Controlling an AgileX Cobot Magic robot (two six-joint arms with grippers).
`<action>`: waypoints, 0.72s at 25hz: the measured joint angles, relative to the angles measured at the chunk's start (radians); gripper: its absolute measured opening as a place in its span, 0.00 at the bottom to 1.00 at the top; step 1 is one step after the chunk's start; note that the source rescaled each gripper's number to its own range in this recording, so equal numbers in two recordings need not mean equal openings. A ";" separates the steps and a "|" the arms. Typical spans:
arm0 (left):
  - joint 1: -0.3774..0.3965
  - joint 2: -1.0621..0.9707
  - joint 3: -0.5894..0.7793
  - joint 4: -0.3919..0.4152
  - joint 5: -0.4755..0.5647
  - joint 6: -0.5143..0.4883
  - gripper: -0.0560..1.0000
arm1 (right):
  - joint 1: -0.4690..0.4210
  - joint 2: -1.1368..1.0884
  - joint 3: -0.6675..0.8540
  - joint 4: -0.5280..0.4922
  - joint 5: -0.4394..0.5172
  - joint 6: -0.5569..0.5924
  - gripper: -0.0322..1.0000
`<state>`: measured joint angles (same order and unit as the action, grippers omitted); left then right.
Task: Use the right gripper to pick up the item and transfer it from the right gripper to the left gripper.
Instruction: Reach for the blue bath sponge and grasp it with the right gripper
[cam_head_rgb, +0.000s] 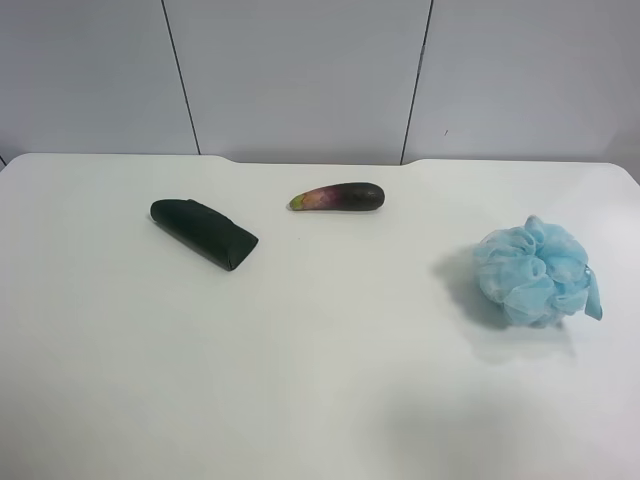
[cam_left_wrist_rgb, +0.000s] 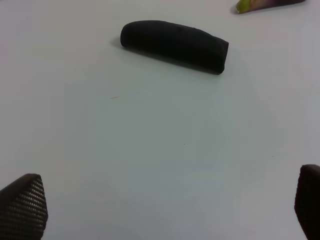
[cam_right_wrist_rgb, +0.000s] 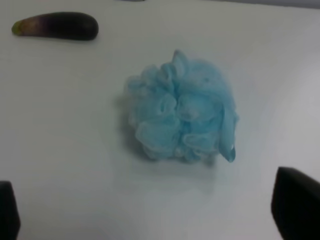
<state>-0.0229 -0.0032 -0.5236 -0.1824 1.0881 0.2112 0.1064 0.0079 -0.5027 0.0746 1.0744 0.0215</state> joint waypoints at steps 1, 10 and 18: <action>0.000 0.000 0.000 0.000 0.000 0.000 1.00 | 0.000 0.023 -0.014 -0.008 0.016 0.023 1.00; 0.000 0.000 0.000 0.000 0.000 0.000 1.00 | 0.000 0.544 -0.261 -0.117 0.033 0.092 1.00; 0.000 0.000 0.000 0.000 0.000 0.000 1.00 | 0.000 1.095 -0.386 -0.122 -0.068 0.081 1.00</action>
<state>-0.0229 -0.0032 -0.5236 -0.1827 1.0881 0.2112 0.1064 1.1028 -0.8884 -0.0474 1.0060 0.1021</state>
